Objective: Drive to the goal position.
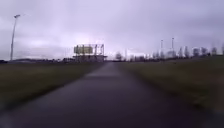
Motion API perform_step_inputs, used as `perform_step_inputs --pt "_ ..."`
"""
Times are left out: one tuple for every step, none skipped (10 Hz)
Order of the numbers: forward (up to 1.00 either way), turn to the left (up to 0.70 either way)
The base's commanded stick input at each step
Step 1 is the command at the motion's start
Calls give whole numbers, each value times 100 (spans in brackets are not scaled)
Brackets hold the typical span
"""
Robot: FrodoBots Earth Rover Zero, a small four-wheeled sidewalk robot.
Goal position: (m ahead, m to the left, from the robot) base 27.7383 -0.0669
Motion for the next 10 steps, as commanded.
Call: perform_step_inputs --pt "100 2" --pt "100 2" --pt "100 1" --pt "100 0" --pt "100 -1" --pt "100 -1" --pt "100 -3" --pt "100 -7" --pt "100 -11" --pt "100 -15"
